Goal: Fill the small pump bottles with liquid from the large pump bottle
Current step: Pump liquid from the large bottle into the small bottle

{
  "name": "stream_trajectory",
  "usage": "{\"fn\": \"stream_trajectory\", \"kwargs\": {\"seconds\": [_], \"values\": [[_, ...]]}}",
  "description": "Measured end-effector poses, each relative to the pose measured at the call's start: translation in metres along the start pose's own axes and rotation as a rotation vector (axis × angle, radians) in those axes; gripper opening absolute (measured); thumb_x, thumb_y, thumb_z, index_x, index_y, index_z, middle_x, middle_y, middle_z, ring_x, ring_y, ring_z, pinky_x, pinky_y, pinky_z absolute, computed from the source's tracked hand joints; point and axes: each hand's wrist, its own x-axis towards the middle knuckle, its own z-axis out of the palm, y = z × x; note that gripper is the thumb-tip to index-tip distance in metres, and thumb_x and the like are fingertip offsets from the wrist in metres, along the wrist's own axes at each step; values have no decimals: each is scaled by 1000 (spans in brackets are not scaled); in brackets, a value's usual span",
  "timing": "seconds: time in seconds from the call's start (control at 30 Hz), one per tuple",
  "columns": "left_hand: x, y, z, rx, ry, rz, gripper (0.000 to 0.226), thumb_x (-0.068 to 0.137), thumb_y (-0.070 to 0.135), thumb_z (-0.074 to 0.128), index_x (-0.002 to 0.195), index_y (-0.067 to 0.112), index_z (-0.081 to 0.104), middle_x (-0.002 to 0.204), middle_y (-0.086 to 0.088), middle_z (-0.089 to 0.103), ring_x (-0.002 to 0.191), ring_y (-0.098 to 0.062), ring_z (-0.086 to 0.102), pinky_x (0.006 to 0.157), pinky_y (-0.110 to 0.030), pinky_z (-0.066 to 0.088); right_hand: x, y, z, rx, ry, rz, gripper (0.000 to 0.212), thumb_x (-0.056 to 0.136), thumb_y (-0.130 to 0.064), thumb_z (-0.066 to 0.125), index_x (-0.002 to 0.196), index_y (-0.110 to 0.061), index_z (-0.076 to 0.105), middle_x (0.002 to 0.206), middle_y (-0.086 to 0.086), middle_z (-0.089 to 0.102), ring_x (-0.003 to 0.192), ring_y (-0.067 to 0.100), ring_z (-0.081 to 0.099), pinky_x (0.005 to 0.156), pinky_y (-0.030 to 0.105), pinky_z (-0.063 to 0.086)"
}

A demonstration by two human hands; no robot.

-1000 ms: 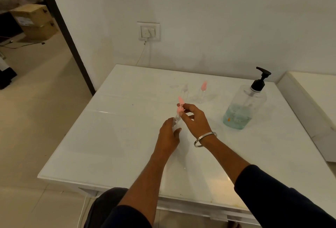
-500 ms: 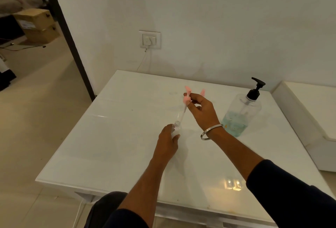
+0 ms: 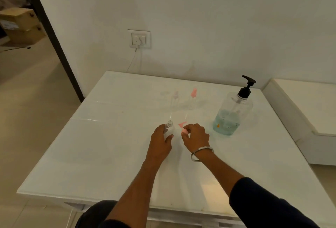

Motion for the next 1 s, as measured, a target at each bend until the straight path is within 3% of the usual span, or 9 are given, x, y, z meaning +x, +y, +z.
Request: {"fn": "stream_trajectory", "kwargs": {"seconds": [0.17,0.43,0.6,0.77,1.0], "values": [[2,1,3,15,2,-3,36,90,15,58,124,7,50,122,-7,58,113,-20,55,95,-24,42,-8,10,15,-185,-44,53,30,91,-35,48,116,-20,53,119,3,53,112,22,47,96,37,34],[3,4,2,7,2,-12,37,90,14,60,125,6,50,123,-9,58,114,-22,54,95,-24,41,-8,15,11,-106,-58,71,43,85,-45,56,122,-24,49,125,0,50,119,21,44,99,37,30],[5,24,2,-99,13,29,38,89,19,61,125,10,52,122,-4,60,113,-18,57,99,-36,47,-4,13,-18,117,170,51,32,90,-39,48,114,-19,55,112,1,57,109,19,49,95,37,32],[-2,57,5,-161,-7,120,34,88,19,63,121,13,54,117,1,61,110,-13,58,96,-35,49,-7,18,-59,384,455,16,14,92,-20,48,97,-13,59,93,2,59,90,21,56,87,45,47],[8,118,16,-120,-17,227,32,88,21,63,117,12,54,114,1,60,105,-10,56,92,-24,46,-10,38,-119,495,684,3,14,93,-10,44,94,-9,58,92,1,56,91,20,55,85,34,46]]}}
